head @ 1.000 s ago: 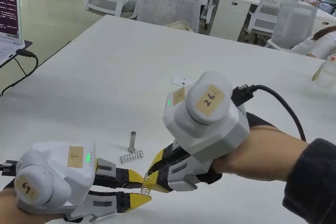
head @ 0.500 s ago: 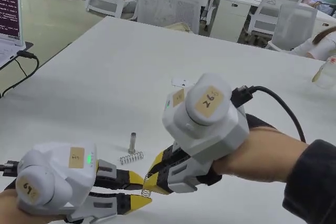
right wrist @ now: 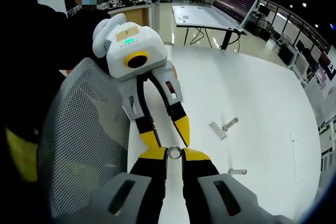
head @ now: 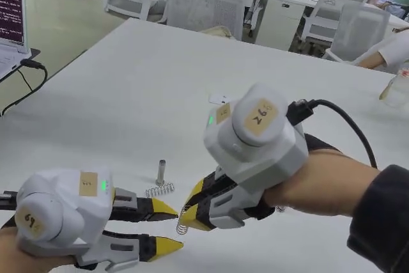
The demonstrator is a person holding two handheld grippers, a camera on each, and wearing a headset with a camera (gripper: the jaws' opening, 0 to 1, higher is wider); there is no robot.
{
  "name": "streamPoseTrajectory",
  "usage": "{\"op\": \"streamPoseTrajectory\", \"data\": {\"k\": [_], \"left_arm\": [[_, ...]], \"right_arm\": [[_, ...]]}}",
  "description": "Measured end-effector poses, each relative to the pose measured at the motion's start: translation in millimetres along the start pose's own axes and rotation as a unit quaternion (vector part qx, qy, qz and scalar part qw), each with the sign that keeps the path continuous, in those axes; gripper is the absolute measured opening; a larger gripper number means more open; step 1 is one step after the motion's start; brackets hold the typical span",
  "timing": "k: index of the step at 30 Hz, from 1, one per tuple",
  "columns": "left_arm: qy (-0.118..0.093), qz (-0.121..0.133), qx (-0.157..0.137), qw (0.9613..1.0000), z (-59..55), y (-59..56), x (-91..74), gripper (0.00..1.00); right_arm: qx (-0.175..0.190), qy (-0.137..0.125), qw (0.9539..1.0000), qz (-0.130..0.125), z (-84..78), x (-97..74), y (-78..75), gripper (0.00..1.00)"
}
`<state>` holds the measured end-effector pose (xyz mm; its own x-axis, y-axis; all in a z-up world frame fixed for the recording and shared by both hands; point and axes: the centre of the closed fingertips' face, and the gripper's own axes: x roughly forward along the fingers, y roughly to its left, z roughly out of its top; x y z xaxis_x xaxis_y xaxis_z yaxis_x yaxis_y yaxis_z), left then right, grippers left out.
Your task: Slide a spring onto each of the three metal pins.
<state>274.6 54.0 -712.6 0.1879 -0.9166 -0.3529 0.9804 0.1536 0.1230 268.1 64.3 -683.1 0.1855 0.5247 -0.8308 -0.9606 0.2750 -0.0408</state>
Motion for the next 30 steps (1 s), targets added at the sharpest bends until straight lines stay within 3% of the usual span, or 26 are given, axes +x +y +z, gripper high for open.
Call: {"op": "streamPoseTrajectory", "data": {"k": [15,21,30], "left_arm": [[0.000,0.015,-0.054,0.9984,-5.3,5.1,-2.7,0.42],[0.004,0.032,-0.075,0.9967,-11.1,9.6,-5.7,0.58],[0.001,0.054,-0.087,0.9948,-14.5,15.4,-11.6,0.67]], "right_arm": [[0.011,0.006,0.9998,-0.015,-10.6,-9.3,-10.8,0.07],[0.015,0.005,0.9997,-0.020,-12.6,-12.5,-14.9,0.08],[0.020,0.004,0.9994,-0.028,-16.0,-17.9,-21.0,0.08]]}}
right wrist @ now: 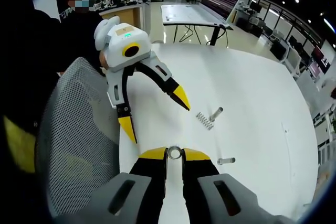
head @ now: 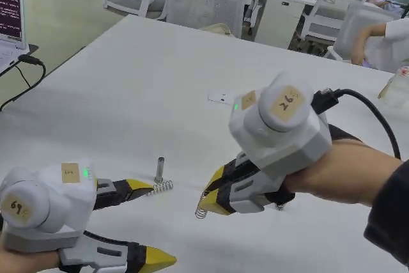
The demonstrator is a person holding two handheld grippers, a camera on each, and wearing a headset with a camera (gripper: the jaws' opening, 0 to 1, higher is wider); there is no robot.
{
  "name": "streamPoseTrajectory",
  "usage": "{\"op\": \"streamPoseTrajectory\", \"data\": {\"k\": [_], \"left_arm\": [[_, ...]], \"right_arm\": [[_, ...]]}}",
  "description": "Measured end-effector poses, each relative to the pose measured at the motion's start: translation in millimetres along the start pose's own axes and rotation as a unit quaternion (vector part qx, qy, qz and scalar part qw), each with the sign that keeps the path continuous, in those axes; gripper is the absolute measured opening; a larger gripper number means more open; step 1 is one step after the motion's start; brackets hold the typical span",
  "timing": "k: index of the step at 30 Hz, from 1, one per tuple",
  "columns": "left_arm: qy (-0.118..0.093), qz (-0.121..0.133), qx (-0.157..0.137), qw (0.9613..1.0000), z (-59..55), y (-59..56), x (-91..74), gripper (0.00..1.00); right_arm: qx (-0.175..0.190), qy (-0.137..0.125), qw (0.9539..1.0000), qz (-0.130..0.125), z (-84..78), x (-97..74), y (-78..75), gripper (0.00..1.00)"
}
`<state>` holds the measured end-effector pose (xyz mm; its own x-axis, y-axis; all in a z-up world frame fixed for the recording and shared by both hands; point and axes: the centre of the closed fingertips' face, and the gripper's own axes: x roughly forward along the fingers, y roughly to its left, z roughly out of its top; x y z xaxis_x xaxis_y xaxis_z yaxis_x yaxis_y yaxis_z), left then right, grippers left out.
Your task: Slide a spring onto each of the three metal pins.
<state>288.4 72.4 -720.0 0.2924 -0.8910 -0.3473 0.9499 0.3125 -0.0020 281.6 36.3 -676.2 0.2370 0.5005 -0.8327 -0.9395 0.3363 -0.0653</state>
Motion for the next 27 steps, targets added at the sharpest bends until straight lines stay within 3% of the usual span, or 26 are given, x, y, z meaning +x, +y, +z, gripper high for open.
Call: {"op": "streamPoseTrajectory", "data": {"k": [17,27], "left_arm": [[-0.007,0.035,-0.023,0.9991,-2.1,9.5,-10.1,0.79],[-0.007,0.045,-0.034,0.9984,-6.0,9.8,-14.5,0.80]], "right_arm": [[0.011,0.001,0.9998,-0.015,-9.9,-13.6,-14.9,0.08],[0.020,0.004,0.9995,-0.024,-16.9,-21.2,-27.5,0.07]]}}
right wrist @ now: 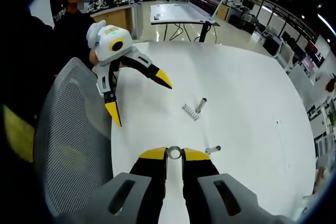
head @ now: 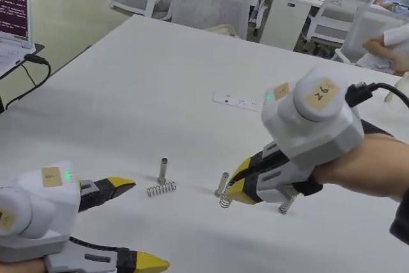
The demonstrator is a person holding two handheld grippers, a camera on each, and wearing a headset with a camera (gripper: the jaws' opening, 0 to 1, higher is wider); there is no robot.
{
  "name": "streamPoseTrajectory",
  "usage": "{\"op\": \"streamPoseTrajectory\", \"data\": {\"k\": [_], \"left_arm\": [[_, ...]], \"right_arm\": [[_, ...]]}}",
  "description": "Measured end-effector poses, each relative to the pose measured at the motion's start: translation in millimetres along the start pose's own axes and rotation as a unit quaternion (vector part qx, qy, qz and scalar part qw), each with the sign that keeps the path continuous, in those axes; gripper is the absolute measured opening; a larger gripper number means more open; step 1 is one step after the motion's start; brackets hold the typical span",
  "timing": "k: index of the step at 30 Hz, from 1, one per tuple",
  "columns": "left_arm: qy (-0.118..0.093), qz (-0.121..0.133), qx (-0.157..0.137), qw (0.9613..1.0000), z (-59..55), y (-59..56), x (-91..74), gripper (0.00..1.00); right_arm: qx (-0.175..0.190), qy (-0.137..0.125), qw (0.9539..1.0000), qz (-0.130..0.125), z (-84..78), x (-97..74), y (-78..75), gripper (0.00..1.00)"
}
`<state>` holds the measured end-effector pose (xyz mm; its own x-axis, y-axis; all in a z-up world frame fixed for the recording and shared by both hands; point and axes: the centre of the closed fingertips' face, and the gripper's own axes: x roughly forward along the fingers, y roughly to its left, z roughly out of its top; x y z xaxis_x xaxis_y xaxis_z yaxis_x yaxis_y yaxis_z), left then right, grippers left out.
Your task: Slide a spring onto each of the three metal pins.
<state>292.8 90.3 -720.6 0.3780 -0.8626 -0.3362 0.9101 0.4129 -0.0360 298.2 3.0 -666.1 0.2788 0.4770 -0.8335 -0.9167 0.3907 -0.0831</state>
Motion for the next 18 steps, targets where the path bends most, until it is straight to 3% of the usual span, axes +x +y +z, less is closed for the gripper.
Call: {"op": "streamPoseTrajectory", "data": {"k": [18], "left_arm": [[-0.003,0.008,-0.004,1.0000,-0.9,1.1,-3.2,0.79]], "right_arm": [[0.022,0.004,0.9992,-0.033,-3.9,-15.8,-45.7,0.07]]}}
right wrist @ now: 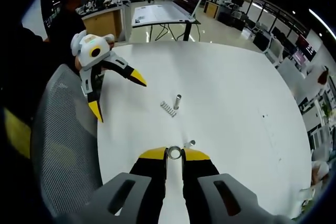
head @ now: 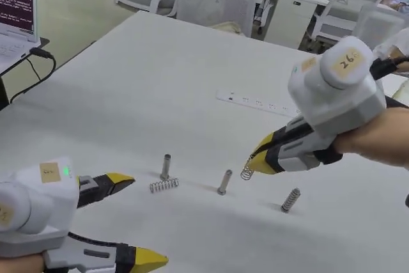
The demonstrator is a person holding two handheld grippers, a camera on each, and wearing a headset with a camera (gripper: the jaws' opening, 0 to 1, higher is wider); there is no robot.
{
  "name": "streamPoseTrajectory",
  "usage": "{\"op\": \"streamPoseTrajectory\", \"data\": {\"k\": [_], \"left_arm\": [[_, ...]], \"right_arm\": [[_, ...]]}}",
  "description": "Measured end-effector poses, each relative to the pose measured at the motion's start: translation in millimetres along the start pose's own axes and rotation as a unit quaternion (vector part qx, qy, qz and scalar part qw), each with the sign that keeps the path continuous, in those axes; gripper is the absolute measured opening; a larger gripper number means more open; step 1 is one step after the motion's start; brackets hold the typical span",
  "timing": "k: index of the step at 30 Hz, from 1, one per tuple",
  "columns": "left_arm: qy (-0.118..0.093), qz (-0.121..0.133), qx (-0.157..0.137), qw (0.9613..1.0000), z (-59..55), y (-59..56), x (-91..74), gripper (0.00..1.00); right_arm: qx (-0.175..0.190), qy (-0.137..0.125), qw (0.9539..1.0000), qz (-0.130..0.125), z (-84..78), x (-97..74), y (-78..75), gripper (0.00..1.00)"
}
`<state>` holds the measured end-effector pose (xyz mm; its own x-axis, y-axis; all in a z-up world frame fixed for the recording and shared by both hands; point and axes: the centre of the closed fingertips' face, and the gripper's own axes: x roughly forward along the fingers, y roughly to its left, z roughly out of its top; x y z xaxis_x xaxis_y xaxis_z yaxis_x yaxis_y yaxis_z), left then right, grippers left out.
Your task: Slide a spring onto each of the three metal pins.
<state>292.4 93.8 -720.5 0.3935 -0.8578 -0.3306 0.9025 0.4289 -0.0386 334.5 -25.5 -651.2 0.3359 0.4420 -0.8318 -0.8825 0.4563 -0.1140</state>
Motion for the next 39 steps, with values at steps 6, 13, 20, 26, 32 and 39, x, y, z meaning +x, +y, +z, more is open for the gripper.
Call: {"op": "streamPoseTrajectory", "data": {"k": [6,13,20,26,32,39], "left_arm": [[-0.001,0.003,-0.001,1.0000,-0.1,1.7,-1.9,0.79],[0.001,0.005,-0.002,1.0000,-2.2,2.6,-4.1,0.79],[0.001,0.009,-0.004,0.9999,-3.6,5.8,-5.9,0.79],[0.002,0.013,-0.005,0.9999,-4.7,8.6,-7.1,0.79],[0.004,0.017,-0.004,0.9998,-5.7,11.4,-8.8,0.79],[0.014,0.021,0.003,0.9997,-9.5,14.6,-10.1,0.79]], "right_arm": [[0.001,0.002,1.0000,-0.003,2.6,1.3,-5.2,0.07],[0.003,0.003,1.0000,-0.006,4.9,6.2,-12.2,0.07],[0.005,0.002,1.0000,-0.007,9.0,11.7,-20.7,0.08],[0.005,0.004,1.0000,-0.005,10.9,17.0,-25.4,0.08],[0.007,0.008,0.9999,-0.003,10.0,23.3,-29.7,0.08],[0.009,0.012,0.9999,0.001,9.1,33.3,-31.5,0.08]]}}
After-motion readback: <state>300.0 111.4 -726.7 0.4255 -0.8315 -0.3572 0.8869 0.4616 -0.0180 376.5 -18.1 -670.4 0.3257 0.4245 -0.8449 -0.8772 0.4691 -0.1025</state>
